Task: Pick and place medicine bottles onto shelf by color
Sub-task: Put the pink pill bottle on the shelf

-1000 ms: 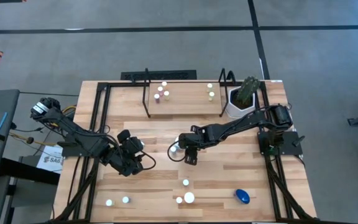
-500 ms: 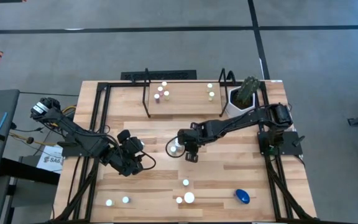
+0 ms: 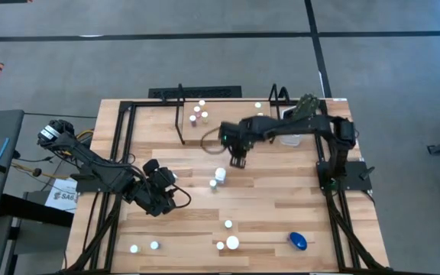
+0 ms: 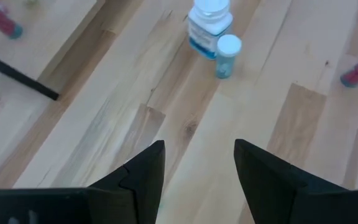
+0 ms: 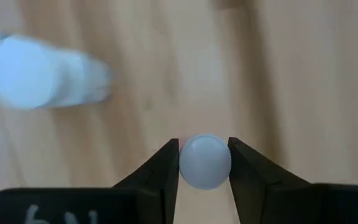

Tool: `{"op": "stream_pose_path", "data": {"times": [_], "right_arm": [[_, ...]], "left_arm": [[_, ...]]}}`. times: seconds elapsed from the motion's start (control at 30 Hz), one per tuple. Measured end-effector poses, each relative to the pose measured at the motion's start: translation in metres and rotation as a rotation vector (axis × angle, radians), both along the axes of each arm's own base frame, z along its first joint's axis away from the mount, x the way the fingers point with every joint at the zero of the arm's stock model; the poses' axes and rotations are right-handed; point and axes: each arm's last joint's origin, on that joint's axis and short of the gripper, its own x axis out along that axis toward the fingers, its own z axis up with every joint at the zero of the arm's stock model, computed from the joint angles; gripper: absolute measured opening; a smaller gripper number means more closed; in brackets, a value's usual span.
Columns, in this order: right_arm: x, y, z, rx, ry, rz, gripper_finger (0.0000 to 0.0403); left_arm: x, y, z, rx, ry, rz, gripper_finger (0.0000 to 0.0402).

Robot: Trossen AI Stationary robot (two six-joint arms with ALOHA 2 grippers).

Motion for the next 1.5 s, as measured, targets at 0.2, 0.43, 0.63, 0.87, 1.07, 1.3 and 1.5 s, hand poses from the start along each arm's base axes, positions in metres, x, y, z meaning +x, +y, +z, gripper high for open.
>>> {"op": "stream_pose_path", "data": {"times": [0.2,0.43,0.63,0.87,1.07,1.3,1.5], "right_arm": [[-0.009,-0.049,0.016,-0.05,-0.091,-0.083,0.0139],[-0.032,-0.108,0.019,-0.169,-0.069,-0.194,0.0137],[-0.05,-0.152,0.012,-0.193,-0.127,-0.319,0.014],[-0.054,-0.165,0.014,-0.209,-0.167,-0.357,0.0137],[-0.052,-0.162,0.014,-0.205,-0.171,-0.339,0.014],[-0.052,-0.163,0.015,-0.206,-0.18,-0.351,0.0135],[-0.051,-0.161,0.015,-0.2,-0.185,-0.368,0.0138]], "left_arm": [[-0.004,0.004,-0.001,0.036,0.002,0.065,0.0181],[-0.001,0.019,-0.001,0.073,0.025,0.14,0.0181],[0.003,0.034,-0.001,0.101,0.058,0.171,0.0181],[0.006,0.043,-0.002,0.096,0.091,0.175,0.0181],[0.007,0.044,-0.002,0.088,0.098,0.173,0.0181],[0.007,0.044,-0.002,0.077,0.101,0.17,0.0181],[0.007,0.042,-0.002,0.072,0.092,0.164,0.0181]]}}
